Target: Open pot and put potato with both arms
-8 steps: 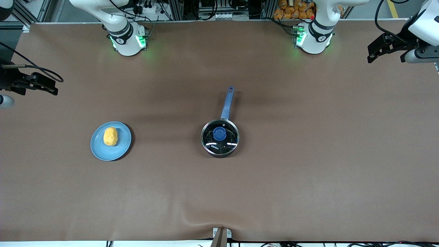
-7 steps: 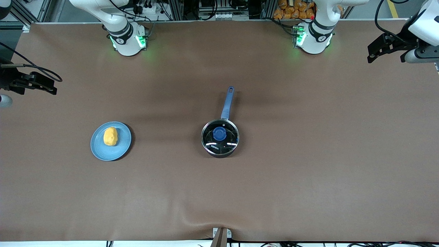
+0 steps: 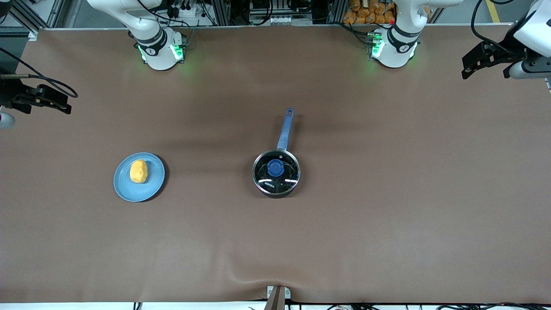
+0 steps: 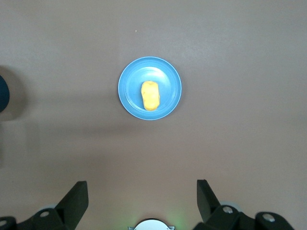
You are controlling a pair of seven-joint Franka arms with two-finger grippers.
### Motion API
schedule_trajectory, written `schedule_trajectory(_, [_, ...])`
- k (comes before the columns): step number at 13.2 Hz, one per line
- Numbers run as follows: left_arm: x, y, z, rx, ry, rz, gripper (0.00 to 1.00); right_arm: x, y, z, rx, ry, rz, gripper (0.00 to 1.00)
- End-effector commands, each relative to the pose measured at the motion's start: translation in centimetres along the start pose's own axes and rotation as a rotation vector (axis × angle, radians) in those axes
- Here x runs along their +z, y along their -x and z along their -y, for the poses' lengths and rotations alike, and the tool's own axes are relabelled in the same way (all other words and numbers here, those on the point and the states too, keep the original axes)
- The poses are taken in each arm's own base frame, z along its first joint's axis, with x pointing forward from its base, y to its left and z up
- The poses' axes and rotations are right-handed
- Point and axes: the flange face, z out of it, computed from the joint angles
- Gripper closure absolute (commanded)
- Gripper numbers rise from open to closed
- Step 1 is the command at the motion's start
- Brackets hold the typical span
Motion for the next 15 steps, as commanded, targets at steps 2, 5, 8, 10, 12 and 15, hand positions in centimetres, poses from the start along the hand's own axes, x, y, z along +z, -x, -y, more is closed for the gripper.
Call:
schedule_trajectory(2, [-0.58, -0.43, 0.12, 0.006, -0.015, -0.007, 0.00, -0.12, 0.78, -0.15, 0.004, -0.019, -0.008, 0.00])
schedule_trajectory(5, [-0.84, -0.60, 0.11, 0.005, -0.014, -0.013, 0.00, -0.12, 0.78, -0.23, 0.006, -0.019, -0.008, 0.00])
schedule_trajectory(8, [-0.90, -0.74, 0.09, 0.007, -0.014, -0.014, 0.00, -0.12, 0.78, -0.23, 0.006, -0.019, -0.008, 0.00])
schedule_trajectory(10, [-0.83, -0.79, 0.07, 0.001, -0.012, -0.012, 0.00, -0.12, 0.78, -0.23, 0.004, -0.019, -0.008, 0.00])
schedule_trajectory(12, [-0.69, -0.86, 0.04, 0.000, -0.011, -0.009, 0.00, -0.04, 0.72, -0.23, 0.004, -0.019, -0.007, 0.00])
schedule_trajectory(15, [-0.77, -0.78, -0.14, 0.002, -0.008, -0.011, 0.00, -0.12, 0.78, -0.23, 0.004, -0.019, -0.008, 0.00])
